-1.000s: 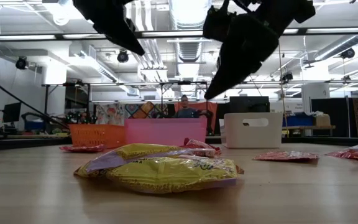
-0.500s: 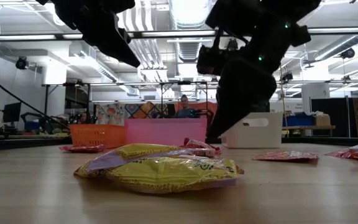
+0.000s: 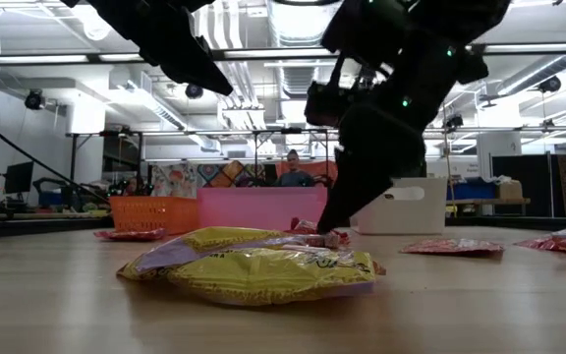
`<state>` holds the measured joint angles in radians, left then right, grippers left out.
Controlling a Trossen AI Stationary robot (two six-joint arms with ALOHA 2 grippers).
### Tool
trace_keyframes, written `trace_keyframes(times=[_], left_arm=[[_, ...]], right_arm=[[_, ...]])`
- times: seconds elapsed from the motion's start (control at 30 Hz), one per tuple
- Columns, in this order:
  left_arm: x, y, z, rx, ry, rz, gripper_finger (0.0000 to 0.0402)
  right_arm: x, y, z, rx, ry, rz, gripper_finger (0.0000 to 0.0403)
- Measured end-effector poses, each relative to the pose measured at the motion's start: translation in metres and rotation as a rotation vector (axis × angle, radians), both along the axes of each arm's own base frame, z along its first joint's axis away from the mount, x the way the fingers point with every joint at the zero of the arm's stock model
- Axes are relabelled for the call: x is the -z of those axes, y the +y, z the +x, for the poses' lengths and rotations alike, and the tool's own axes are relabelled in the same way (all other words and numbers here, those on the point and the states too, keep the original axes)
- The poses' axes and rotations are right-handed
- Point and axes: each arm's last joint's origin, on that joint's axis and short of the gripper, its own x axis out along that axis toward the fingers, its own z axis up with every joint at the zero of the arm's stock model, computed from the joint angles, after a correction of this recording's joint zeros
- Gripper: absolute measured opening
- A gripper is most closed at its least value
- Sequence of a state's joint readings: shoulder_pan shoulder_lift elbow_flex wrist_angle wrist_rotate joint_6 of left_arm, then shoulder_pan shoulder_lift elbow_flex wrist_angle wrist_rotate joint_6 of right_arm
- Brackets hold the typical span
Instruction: Organize candy in baskets
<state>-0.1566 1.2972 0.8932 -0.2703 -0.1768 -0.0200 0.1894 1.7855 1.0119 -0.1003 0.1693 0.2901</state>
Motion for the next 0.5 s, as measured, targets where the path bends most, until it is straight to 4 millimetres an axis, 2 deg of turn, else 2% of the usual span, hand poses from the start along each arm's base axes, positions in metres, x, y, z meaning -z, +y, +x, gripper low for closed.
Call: trace_keyframes(times=[0.23, 0.37, 0.5], left_arm=[[0.000, 0.000, 0.000, -0.011, 0.003, -0.014, 0.0094], [0.001, 0.000, -0.001, -0.018, 0.008, -0.023, 0.0094], [0.002, -0.001, -0.002, -0.027, 0.023, -0.036, 0.0094]], right_arm=[[0.024, 0.001, 0.003, 0.036, 0.052, -0.010, 0.0072], [0.024, 0.000, 0.002, 0.036, 0.064, -0.010, 0.0061], [0.020, 0.000, 0.002, 0.016, 0.062, -0.022, 0.0032]])
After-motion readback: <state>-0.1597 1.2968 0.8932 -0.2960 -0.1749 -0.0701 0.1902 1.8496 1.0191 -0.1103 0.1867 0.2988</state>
